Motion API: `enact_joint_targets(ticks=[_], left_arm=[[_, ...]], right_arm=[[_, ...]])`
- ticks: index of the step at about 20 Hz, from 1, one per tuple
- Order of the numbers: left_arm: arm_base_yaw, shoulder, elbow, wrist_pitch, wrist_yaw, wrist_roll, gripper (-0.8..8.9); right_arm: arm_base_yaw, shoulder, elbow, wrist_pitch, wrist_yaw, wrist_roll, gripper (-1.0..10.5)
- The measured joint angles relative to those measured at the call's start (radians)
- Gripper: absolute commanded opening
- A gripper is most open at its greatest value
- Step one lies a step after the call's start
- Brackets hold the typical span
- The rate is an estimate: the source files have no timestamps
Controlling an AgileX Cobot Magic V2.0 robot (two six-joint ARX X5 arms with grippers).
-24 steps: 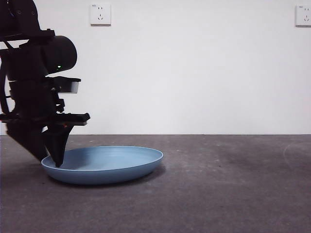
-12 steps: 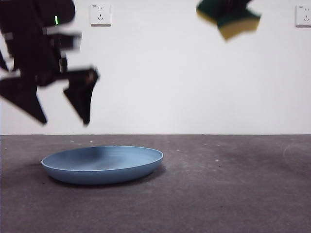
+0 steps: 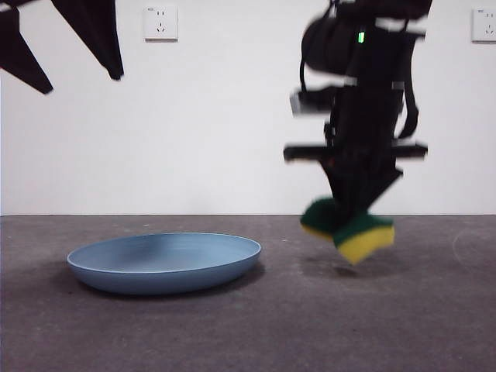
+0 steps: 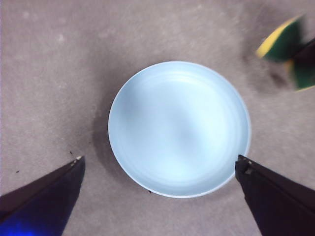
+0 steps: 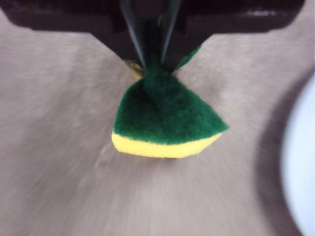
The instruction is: Pick up the plate,pick up the cloth,clean the plate with the cloth
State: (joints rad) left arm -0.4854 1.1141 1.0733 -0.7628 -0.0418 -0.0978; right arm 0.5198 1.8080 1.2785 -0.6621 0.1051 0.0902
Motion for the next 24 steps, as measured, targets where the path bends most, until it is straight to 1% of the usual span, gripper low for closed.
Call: enact_joint_targets(ticks=[1, 2, 4, 5, 13, 16, 17, 18, 19, 20, 21, 22, 24], left_arm=[[-0.002, -0.013, 0.000, -0.008, 0.000, 0.000, 5.63], [-0.002, -0.020, 0.000, -0.014, 0.000, 0.000, 5.63], [-0.003, -0.020, 0.000, -0.026, 0.000, 0.000, 5.63], [-0.003, -0.019, 0.000, -0.028, -0.001, 0.000, 5.63], [-0.003, -0.019, 0.000, -0.025, -0.002, 0.000, 5.62], [-0.003, -0.019, 0.000, -0.021, -0.005, 0.000, 5.62], [-0.003, -0.019, 0.000, -0.021, -0.008, 0.000, 5.59], [-0.003, -0.019, 0.000, -0.021, -0.013, 0.000, 5.00], [-0.003, -0.019, 0.000, -0.021, -0.026, 0.000, 3.57], [-0.003, -0.019, 0.000, -0.021, -0.043, 0.000, 1.56], [-0.003, -0.019, 0.000, -0.020, -0.056, 0.001, -0.35], [-0.003, -0.019, 0.000, -0.018, -0.058, 0.010, -0.08], [-0.003, -0.019, 0.000, 0.005, -0.060, 0.021, -0.08]], right_arm=[[-0.010, 0.021, 0.000, 0.000, -0.029, 0.000, 1.0], [-0.019, 0.035, 0.000, 0.000, -0.055, 0.000, 2.2], [-0.029, 0.043, 0.000, -0.002, -0.073, 0.002, 5.1], [-0.031, 0.042, 0.000, -0.001, -0.073, 0.003, 5.7], [-0.036, 0.042, 0.000, -0.025, -0.076, 0.007, 5.7], [-0.036, 0.036, 0.000, -0.035, -0.076, 0.008, 5.6], [-0.036, 0.025, 0.000, -0.049, -0.076, 0.007, 5.3], [-0.036, 0.002, 0.000, -0.063, -0.076, 0.007, 4.3], [-0.036, -0.031, -0.001, -0.080, -0.076, 0.008, 2.4], [-0.036, -0.069, -0.001, -0.097, -0.076, 0.008, 0.5], [-0.036, -0.109, 0.000, -0.117, -0.076, 0.007, -0.1], [-0.036, -0.149, 0.000, -0.130, -0.076, 0.007, -0.1], [-0.036, -0.225, 0.000, -0.132, -0.076, 0.007, -0.1]])
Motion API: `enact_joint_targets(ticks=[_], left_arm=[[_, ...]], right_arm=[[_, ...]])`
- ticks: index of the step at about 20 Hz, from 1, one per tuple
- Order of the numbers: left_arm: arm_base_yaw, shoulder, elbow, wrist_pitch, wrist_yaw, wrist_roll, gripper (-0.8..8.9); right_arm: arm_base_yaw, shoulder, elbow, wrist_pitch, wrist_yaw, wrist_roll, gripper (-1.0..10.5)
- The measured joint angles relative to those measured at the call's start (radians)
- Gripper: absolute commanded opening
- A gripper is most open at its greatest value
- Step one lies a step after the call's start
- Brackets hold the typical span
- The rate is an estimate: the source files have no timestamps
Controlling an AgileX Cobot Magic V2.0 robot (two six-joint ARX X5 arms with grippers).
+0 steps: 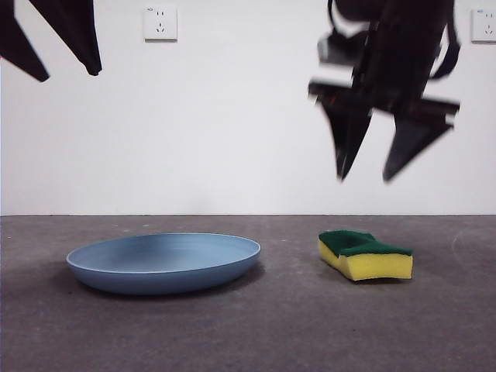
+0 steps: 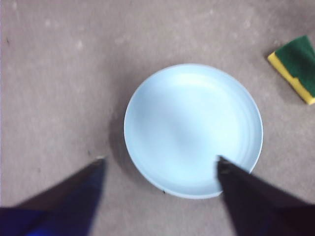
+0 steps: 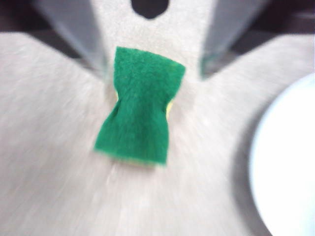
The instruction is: Pick up the plate,pick up the cloth,clean the plate with the cloth
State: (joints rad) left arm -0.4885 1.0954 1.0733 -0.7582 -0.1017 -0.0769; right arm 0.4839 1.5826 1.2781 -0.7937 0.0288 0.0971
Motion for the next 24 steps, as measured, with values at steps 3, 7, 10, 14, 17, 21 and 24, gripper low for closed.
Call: enact_joint_targets(ticks=[3, 7, 10, 14, 17, 21, 24], left_arm=[[0.000, 0.000, 0.000, 0.034, 0.000, 0.009, -0.08], [-0.003, -0.006, 0.000, 0.047, -0.007, 0.026, -0.08], [-0.032, -0.070, 0.000, 0.101, -0.036, 0.036, -0.08], [-0.076, -0.194, -0.019, 0.159, -0.088, 0.046, -0.08], [-0.096, -0.311, -0.141, 0.269, -0.103, 0.048, -0.08], [-0.102, -0.436, -0.401, 0.448, -0.105, 0.041, -0.08], [-0.105, -0.484, -0.516, 0.514, -0.102, 0.023, -0.08]], right_arm=[[0.000, -0.116, 0.000, 0.000, 0.000, 0.000, -0.1], [0.001, -0.258, 0.000, 0.000, 0.000, -0.003, -0.1], [0.013, -0.377, -0.002, 0.007, 0.021, -0.003, -0.1], [0.062, -0.536, -0.066, 0.102, 0.130, -0.004, -0.1], [0.089, -0.669, -0.181, 0.187, 0.153, -0.003, -0.1], [0.100, -0.851, -0.401, 0.278, 0.261, 0.005, -0.1], [0.100, -0.931, -0.507, 0.293, 0.265, 0.019, -0.1]])
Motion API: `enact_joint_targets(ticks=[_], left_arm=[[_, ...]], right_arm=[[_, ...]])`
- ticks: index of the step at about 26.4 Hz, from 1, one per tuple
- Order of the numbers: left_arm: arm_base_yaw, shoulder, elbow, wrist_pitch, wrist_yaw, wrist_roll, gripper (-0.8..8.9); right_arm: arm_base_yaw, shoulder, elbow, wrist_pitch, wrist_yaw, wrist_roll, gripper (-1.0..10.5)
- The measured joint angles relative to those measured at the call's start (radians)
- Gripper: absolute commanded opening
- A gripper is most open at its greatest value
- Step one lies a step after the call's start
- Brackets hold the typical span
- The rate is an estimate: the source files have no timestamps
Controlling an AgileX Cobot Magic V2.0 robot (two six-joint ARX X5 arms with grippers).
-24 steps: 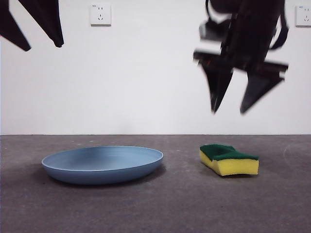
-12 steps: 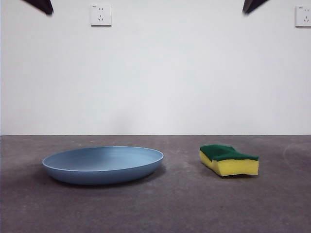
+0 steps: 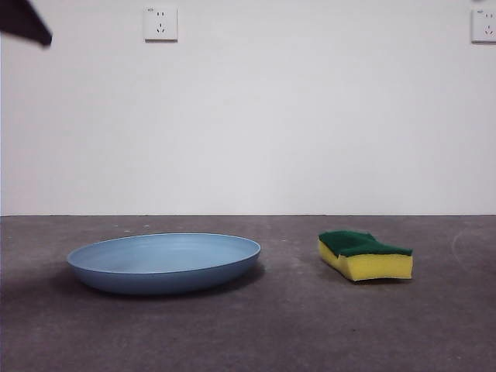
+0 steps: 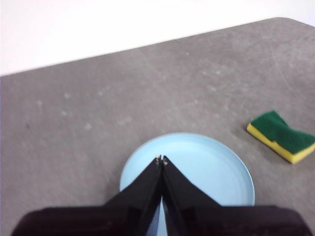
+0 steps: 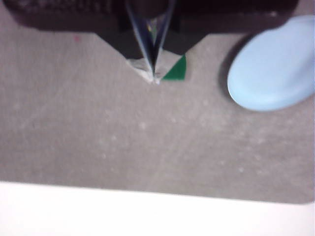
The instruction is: Pick up the plate,pick up the cloth,clean the plate with the cloth
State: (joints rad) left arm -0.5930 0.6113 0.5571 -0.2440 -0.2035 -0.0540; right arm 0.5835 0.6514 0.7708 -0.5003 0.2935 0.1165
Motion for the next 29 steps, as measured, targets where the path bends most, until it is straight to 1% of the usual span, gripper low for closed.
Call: enact_joint_targets(ticks=[2, 6, 22, 26, 29], left_arm=[[-0.005, -0.019, -0.027, 0.008, 0.014, -0.019, -0.06], [-0.009, -0.023, -0.022, 0.029, 0.027, -0.043, -0.03], [-0.010, -0.021, -0.022, -0.006, 0.026, -0.045, -0.03], [-0.003, -0.096, -0.023, -0.079, 0.026, -0.037, -0.03], [0.054, -0.156, -0.023, -0.077, 0.026, -0.017, -0.03]], right_arm=[[0.000, -0.020, -0.037, -0.017, 0.000, 0.007, 0.0], [-0.001, -0.012, -0.040, -0.016, -0.003, 0.011, 0.0], [-0.001, -0.015, -0.040, -0.016, -0.002, 0.015, 0.0], [-0.001, -0.015, -0.040, -0.016, -0.002, 0.015, 0.0], [-0.001, -0.015, -0.040, -0.016, -0.002, 0.015, 0.0]])
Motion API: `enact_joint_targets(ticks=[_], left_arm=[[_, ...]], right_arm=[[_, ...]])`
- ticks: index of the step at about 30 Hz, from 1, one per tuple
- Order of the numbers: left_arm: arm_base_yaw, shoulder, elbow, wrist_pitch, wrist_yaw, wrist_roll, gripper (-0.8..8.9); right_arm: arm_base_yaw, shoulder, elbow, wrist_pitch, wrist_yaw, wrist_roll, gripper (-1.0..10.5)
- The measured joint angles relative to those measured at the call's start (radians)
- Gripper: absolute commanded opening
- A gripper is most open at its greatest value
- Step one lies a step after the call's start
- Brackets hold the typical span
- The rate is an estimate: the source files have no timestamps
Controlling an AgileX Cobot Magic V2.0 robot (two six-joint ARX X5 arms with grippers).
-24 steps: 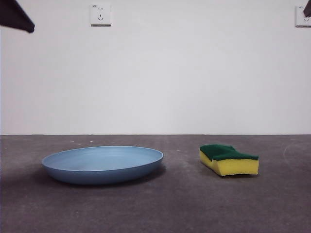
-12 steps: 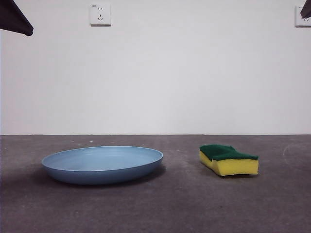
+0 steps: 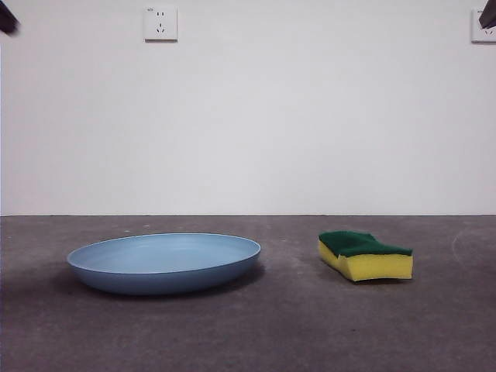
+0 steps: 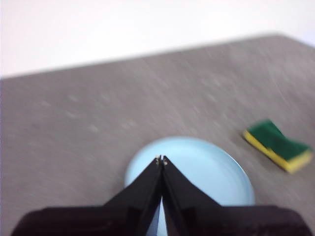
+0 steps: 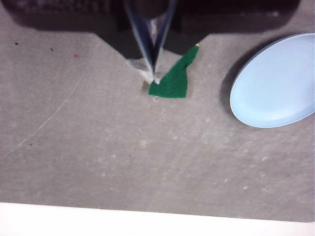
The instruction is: Pick up the plate,pick up the cloth,clean the plate with the cloth
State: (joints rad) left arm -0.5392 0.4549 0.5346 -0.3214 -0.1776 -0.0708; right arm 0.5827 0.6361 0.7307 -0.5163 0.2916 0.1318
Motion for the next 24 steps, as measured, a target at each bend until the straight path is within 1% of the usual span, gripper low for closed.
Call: enact_joint_targets(ticks=[5, 7, 9, 12, 18, 24], left_arm=[[0.139, -0.082, -0.030, 0.023, 0.002, 0.003, -0.03], [0.199, -0.119, -0.073, 0.035, 0.008, 0.003, -0.03], [0.259, -0.163, -0.133, 0.066, 0.033, 0.002, -0.03], [0.322, -0.232, -0.229, 0.109, 0.051, 0.000, -0.03], [0.388, -0.377, -0.416, 0.167, 0.067, -0.005, -0.03], [0.423, -0.449, -0.492, 0.174, 0.178, -0.008, -0.03]], right_arm=[[0.000, 0.000, 0.000, 0.000, 0.000, 0.000, 0.0], [0.000, 0.000, 0.000, 0.000, 0.000, 0.000, 0.0], [0.000, 0.000, 0.000, 0.000, 0.000, 0.000, 0.0], [0.000, 0.000, 0.000, 0.000, 0.000, 0.000, 0.0], [0.000, 0.000, 0.000, 0.000, 0.000, 0.000, 0.0], [0.000, 0.000, 0.000, 0.000, 0.000, 0.000, 0.0]])
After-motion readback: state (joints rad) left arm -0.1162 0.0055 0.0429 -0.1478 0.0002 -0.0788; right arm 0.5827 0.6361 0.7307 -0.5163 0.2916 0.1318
